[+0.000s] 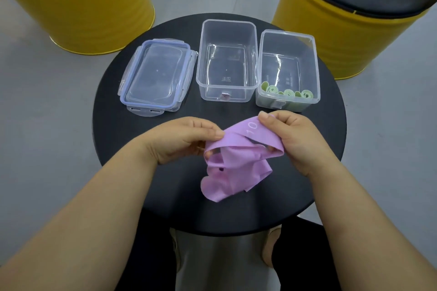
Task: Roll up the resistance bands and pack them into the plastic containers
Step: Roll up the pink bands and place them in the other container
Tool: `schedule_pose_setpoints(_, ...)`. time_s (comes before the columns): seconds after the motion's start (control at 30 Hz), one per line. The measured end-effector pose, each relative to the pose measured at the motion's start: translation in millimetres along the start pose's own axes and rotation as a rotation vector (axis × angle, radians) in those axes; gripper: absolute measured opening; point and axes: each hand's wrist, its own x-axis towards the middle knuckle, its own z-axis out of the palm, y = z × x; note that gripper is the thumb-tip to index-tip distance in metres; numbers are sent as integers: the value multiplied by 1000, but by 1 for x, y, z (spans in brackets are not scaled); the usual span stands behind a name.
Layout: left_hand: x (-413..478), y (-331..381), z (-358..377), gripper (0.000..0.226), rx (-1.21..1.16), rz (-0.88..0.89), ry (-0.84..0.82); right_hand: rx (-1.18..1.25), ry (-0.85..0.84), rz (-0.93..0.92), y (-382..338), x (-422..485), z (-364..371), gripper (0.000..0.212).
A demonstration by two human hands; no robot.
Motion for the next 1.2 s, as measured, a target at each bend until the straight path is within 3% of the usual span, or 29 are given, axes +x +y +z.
schedule_pose_setpoints(0.07,-1,-1,-3,14,-17,24,11,132,29,26,0,2,-2,25)
schedule_pose_setpoints(0.17,0,-5,-13,34,66,4,146,515,147,135,3,12,-12,30)
schedule_pose_setpoints(0.23,0,-4,-13,28,105,30,269,694,227,219,7,18,-20,34)
schedule_pose_setpoints(0.33,2,-1,-15,12,-127,126,404,799,312,347,18,25,-26,35)
schedule_pose_setpoints(0.47,1,6,-21,9,-544,273,368,626,402,436,31,30,-33,23)
schedule_pose_setpoints(0.6,-1,10,-17,12,-710,352,289,310,401,424,35,29,-31,19)
schedule_pose_setpoints(0.67,-2,12,-15,11,-672,345,257,93,414,401,36,28,-29,20)
schedule_pose_setpoints(0.73,-6,14,-13,6,-417,229,256,-37,413,382,38,27,-29,24)
schedule_pose_setpoints(0.8,-7,12,-10,15,-177,119,293,-95,414,383,39,28,-32,25)
schedule_pose_setpoints(0.87,-5,12,-7,13,-172,168,365,-169,421,393,42,30,-36,24)
schedule_pose_setpoints(1.0,-2,11,-10,37,-203,332,568,-163,427,376,53,36,-39,20)
schedule_pose_setpoints(1.2,7,0,-12,54,-121,388,784,-203,445,397,70,44,-44,11)
